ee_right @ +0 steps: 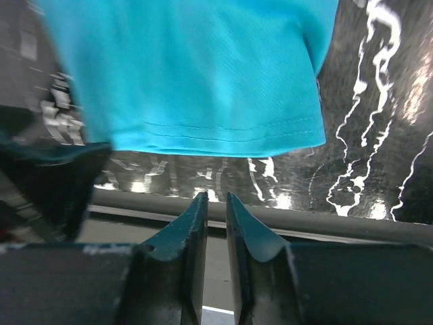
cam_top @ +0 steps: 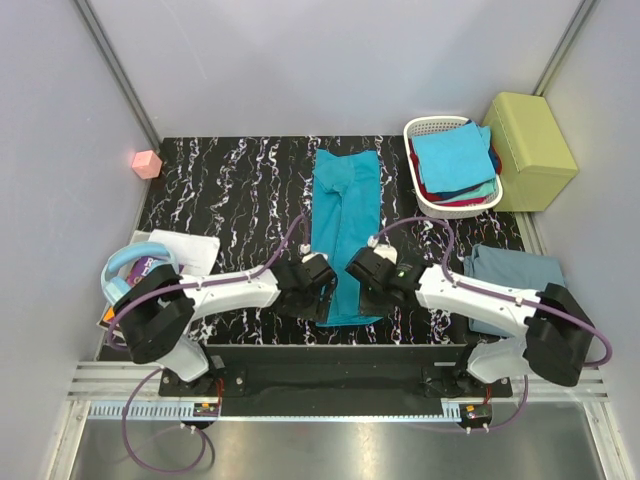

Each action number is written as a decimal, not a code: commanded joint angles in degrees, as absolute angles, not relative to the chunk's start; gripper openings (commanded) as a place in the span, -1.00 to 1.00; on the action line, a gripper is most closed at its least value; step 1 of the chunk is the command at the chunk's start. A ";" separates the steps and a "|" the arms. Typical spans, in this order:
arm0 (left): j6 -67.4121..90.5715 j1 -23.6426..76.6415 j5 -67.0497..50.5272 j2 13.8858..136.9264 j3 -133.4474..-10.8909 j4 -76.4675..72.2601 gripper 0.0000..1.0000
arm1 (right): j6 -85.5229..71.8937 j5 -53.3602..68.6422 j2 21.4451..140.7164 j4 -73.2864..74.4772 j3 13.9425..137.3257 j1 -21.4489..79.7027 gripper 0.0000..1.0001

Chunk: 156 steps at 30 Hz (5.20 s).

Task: Fold and stack the t-shirts
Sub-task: Grab the bottom of the folded rectangular tshirt with both arms

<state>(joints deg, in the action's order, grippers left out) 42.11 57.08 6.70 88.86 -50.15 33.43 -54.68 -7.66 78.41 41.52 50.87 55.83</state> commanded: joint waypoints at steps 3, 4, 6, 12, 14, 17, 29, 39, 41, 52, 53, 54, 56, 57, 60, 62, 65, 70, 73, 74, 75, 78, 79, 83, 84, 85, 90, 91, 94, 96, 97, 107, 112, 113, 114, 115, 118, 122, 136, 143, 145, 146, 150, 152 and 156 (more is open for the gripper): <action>41.75 57.30 7.47 86.13 -50.01 35.15 0.23 | -54.14 -15.64 74.18 47.19 59.23 56.16 -0.48; 41.66 57.30 7.82 86.05 -50.01 35.85 0.19 | -53.88 -16.51 73.92 47.55 59.67 56.16 -0.47; 41.92 57.30 8.17 85.87 -49.66 36.65 0.05 | -53.35 -17.05 73.57 48.34 60.20 56.16 -0.46; 44.03 57.30 10.28 82.45 -47.38 39.28 -0.09 | -52.47 -17.84 74.09 49.83 60.29 56.16 -0.34; 44.73 57.30 11.77 80.96 -47.11 40.34 -0.11 | -51.86 -18.19 74.62 50.18 60.29 56.08 -0.29; 45.52 57.30 13.27 79.63 -47.28 40.96 0.04 | -51.07 -19.33 74.97 50.62 60.29 56.16 -0.15; 43.68 56.95 16.18 84.81 -54.40 33.67 0.65 | -51.06 -17.85 83.32 47.73 56.35 52.22 0.09; 44.12 56.07 12.31 88.95 -55.90 29.79 0.60 | -50.27 -13.29 84.10 44.66 51.24 47.81 0.06; 44.21 56.07 12.13 89.03 -55.72 29.45 0.58 | -51.24 -11.70 84.46 42.46 48.96 47.81 0.04; 45.26 56.07 9.85 89.56 -53.70 28.30 0.54 | -51.95 -8.17 86.31 38.76 45.53 47.81 -0.07; 45.35 56.07 9.67 89.56 -53.53 28.30 0.52 | -51.94 -8.17 86.57 38.59 45.53 47.81 -0.08; 45.44 56.07 9.49 89.73 -53.35 28.30 0.52 | -51.94 -7.83 87.27 38.41 45.61 47.81 -0.09; 45.88 56.07 9.23 89.56 -52.91 28.04 0.51 | -52.03 -7.39 87.54 37.79 45.35 47.81 -0.10; 45.88 56.07 8.97 89.47 -52.74 27.95 0.51 | -52.03 -7.38 87.80 37.62 45.26 47.81 -0.10; 46.32 56.07 8.44 89.38 -52.12 27.51 0.49 | -51.86 -7.38 88.15 37.27 44.83 47.81 -0.13; 46.58 56.16 8.09 89.47 -51.59 27.42 0.47 | -51.86 -7.56 88.33 37.27 44.65 47.81 -0.14; 47.28 56.42 7.74 89.30 -50.89 26.90 0.45 | -51.94 -7.47 88.50 37.27 44.65 47.81 -0.14; 47.81 57.74 6.77 89.47 -50.54 25.93 0.45 | -51.77 -7.65 88.51 37.27 44.74 47.81 -0.12; 48.08 58.62 6.07 90.44 -51.06 25.49 0.42 | -51.77 -7.82 88.51 37.44 44.91 47.81 -0.12; 48.16 58.88 5.98 90.70 -51.24 25.40 0.38 | -51.77 -7.91 88.42 37.53 45.00 47.90 -0.12; 48.25 59.15 5.98 90.96 -51.33 25.23 0.36 | -51.68 -7.82 88.33 37.62 44.83 47.90 -0.12; 48.69 59.76 5.98 91.58 -51.77 25.22 0.22 | -51.59 -8.17 88.42 37.71 44.82 47.90 -0.14; 48.78 59.94 5.80 91.93 -51.85 25.22 0.17 | -51.59 -8.26 88.42 37.79 44.82 47.81 -0.15; 49.66 59.94 6.15 91.85 -51.24 25.31 0.00 | -51.59 -8.61 88.24 37.88 44.74 47.81 -0.19; 50.01 59.94 6.15 91.67 -50.98 25.40 -0.04 | -51.50 -8.61 88.33 37.88 44.65 47.81 -0.19; 50.10 60.03 6.24 91.32 -50.80 25.40 -0.06 | -51.50 -8.70 88.50 37.97 44.65 47.81 -0.20; 50.01 60.03 6.50 90.53 -50.45 26.63 -0.03 | -51.15 -8.88 88.68 37.97 45.09 47.81 -0.24; 49.92 60.03 6.59 90.27 -50.62 26.98 0.07 | -51.15 -9.14 88.68 38.06 45.35 47.81 -0.22; 50.01 60.29 7.20 89.13 -50.45 28.65 0.34 | -51.24 -10.19 87.72 39.55 46.40 47.81 -0.09; 49.92 60.47 7.56 87.11 -49.84 29.53 0.39 | -51.24 -11.59 86.75 40.60 47.19 47.81 -0.03; 49.92 60.47 7.82 86.58 -49.57 29.62 0.40 | -51.07 -11.95 86.14 40.78 47.37 47.90 -0.03; 52.21 60.64 10.10 81.92 -46.50 31.20 0.08 | -50.71 -12.22 87.63 40.78 48.08 47.90 -0.05; 51.59 60.64 9.41 86.20 -47.37 30.94 0.01 | -50.62 -11.61 88.77 40.43 48.16 47.81 -0.07; 51.50 60.56 9.14 86.66 -47.63 30.76 -0.01 | -50.71 -11.60 88.68 40.17 48.16 47.81 -0.07; 51.42 60.64 8.79 87.27 -47.72 30.24 -0.01 | -50.71 -11.51 88.77 40.17 48.16 47.81 -0.08; 51.42 60.64 8.35 87.62 -47.81 29.80 -0.01 | -50.71 -11.43 88.77 40.17 48.16 47.81 -0.08; 51.07 60.64 8.17 88.94 -48.16 28.92 0.05 | -50.80 -11.25 88.59 40.08 48.08 47.90 -0.07; 49.75 60.64 9.58 87.99 -49.65 29.09 0.23 | -50.80 -11.34 87.89 39.99 47.72 47.81 -0.06; 49.66 60.64 12.57 80.69 -53.61 34.53 0.27 | -50.45 -11.34 88.42 39.99 47.64 47.81 -0.06; 49.66 60.56 15.46 76.99 -52.65 36.48 0.29 | -50.19 -11.25 89.29 39.64 48.16 47.81 -0.06; 49.57 60.56 15.47 78.74 -52.65 35.69 0.27 | -50.01 -11.08 89.47 39.55 48.51 47.81 -0.05; 49.48 60.56 15.12 81.10 -52.65 35.25 0.25 | -50.01 -11.07 89.73 39.46 48.69 47.81 -0.06; 49.31 60.56 13.19 85.07 -52.47 32.09 0.13 | -49.75 -11.25 89.74 39.64 49.39 47.81 -0.06; 49.22 60.56 12.83 86.21 -52.30 30.33 0.13 | -49.66 -11.34 89.65 39.81 49.48 47.81 -0.06; 48.43 60.56 12.66 87.27 -52.47 29.62 0.11 | -49.83 -11.42 89.39 40.08 48.96 47.81 -0.06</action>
